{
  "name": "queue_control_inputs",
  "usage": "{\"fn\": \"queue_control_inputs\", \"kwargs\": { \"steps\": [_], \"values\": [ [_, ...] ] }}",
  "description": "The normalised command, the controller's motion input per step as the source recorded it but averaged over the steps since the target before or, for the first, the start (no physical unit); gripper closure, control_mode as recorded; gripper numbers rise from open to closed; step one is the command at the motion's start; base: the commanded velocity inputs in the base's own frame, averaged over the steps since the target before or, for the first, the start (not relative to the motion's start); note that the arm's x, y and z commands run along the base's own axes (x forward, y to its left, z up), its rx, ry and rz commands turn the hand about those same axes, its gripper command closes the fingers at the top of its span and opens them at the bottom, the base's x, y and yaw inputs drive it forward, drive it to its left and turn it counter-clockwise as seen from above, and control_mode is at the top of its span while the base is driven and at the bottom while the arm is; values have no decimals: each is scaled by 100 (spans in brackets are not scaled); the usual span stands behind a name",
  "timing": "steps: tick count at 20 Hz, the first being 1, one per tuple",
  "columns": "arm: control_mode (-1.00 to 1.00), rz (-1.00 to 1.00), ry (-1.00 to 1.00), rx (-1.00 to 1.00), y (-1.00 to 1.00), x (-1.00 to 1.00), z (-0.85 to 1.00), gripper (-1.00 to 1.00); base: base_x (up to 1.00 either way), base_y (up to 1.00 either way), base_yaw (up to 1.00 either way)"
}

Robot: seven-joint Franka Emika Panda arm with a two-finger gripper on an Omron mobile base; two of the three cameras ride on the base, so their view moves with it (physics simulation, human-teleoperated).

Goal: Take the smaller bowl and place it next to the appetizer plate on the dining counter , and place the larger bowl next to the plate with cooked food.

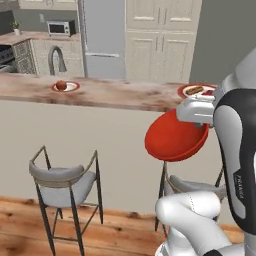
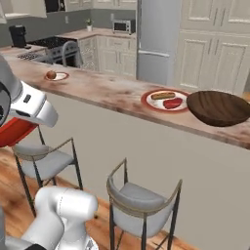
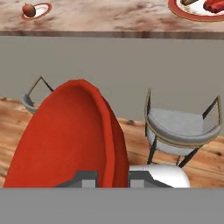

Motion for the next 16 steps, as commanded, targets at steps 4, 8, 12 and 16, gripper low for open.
{"fn": "queue_control_inputs", "kwargs": {
  "steps": [4, 8, 12, 16],
  "values": [
    [100, 0, 0, 0, 0, 0, 0, 100, 29, 100, -21],
    [100, 0, 0, 0, 0, 0, 0, 100, 44, 100, -19],
    [100, 0, 0, 0, 0, 0, 0, 100, 45, 100, -17],
    [100, 0, 0, 0, 0, 0, 0, 100, 42, 68, -19]
  ]
}}
